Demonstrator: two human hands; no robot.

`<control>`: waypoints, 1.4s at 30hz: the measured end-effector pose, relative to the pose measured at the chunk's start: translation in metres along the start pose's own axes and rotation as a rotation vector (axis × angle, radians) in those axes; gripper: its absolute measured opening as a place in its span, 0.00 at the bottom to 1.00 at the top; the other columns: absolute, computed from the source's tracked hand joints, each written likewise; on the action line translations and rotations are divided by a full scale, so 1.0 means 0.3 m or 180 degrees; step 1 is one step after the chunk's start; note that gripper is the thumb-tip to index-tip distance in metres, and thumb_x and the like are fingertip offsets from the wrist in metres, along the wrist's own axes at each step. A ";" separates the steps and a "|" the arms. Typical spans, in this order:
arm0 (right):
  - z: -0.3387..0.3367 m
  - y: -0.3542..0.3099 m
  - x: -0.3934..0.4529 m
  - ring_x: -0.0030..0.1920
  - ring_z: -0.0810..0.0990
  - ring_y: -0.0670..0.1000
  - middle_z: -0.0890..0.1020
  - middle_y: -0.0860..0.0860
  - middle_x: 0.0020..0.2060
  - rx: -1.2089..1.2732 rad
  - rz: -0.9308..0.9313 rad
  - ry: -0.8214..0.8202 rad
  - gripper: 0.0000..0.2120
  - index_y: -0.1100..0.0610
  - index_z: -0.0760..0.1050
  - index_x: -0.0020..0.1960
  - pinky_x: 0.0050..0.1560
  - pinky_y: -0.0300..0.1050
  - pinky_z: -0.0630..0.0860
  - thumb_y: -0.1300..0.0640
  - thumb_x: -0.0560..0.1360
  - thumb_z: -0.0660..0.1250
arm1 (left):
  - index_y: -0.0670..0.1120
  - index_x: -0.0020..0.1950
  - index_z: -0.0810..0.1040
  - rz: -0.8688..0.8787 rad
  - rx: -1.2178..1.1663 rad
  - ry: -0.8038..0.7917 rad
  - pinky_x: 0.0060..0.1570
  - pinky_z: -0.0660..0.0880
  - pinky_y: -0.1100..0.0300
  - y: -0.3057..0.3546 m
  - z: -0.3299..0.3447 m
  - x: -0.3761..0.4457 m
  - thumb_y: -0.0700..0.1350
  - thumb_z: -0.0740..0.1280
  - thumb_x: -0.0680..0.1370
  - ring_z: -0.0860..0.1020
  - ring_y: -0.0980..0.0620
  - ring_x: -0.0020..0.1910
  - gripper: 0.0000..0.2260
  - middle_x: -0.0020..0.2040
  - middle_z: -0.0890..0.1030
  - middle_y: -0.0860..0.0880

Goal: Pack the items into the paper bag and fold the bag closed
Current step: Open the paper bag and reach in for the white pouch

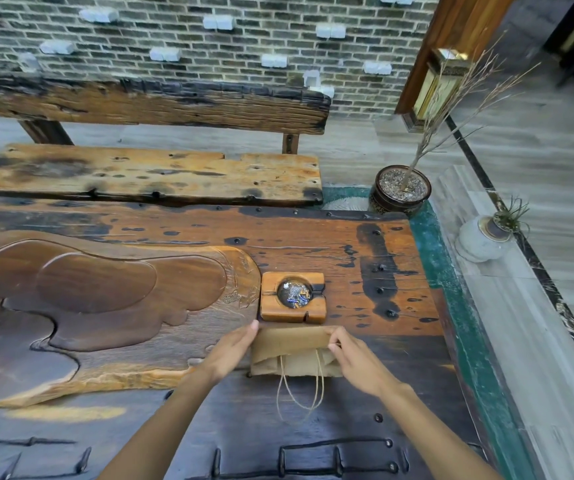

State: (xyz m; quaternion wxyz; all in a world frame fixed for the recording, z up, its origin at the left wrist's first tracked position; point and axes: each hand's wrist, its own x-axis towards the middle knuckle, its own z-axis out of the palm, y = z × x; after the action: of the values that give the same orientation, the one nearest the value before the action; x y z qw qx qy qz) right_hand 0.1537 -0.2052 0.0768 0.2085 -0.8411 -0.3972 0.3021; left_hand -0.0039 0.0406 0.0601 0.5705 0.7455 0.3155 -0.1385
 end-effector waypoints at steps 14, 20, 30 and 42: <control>-0.012 -0.027 -0.028 0.47 0.78 0.52 0.79 0.50 0.51 -0.0070 0.0413 0.0903 0.07 0.51 0.64 0.50 0.47 0.51 0.76 0.50 0.84 0.50 | 0.62 0.75 0.59 0.0161 -0.0337 -0.0509 0.71 0.63 0.57 0.023 0.043 -0.109 0.72 0.68 0.66 0.61 0.56 0.75 0.41 0.72 0.64 0.57; 0.021 -0.046 -0.062 0.39 0.78 0.52 0.78 0.48 0.41 -0.0101 0.0602 0.1040 0.07 0.49 0.62 0.47 0.42 0.53 0.77 0.50 0.83 0.50 | 0.53 0.76 0.59 0.0219 -0.0263 0.0057 0.64 0.71 0.60 0.063 0.136 -0.144 0.63 0.75 0.66 0.74 0.57 0.63 0.44 0.62 0.76 0.58; 0.057 -0.073 -0.109 0.39 0.77 0.50 0.74 0.48 0.45 -0.0251 0.0590 0.1000 0.08 0.50 0.63 0.48 0.41 0.49 0.74 0.49 0.83 0.50 | 0.58 0.75 0.50 -0.0172 0.0583 0.1217 0.52 0.78 0.46 0.041 0.243 -0.159 0.81 0.55 0.61 0.80 0.45 0.56 0.48 0.54 0.83 0.48; 0.050 -0.067 -0.112 0.41 0.76 0.48 0.74 0.45 0.44 0.0008 0.0650 0.1071 0.09 0.49 0.64 0.46 0.44 0.50 0.76 0.48 0.82 0.52 | 0.51 0.61 0.71 0.0210 0.1224 0.1580 0.48 0.79 0.48 -0.024 0.234 -0.166 0.63 0.53 0.78 0.82 0.43 0.52 0.21 0.48 0.85 0.47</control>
State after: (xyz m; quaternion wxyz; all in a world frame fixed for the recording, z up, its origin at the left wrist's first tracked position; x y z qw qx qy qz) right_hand 0.1160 -0.2182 0.0893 0.2413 -0.9154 -0.2690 0.1773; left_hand -0.0356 -0.0397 0.0609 0.3289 0.8606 0.3887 0.0092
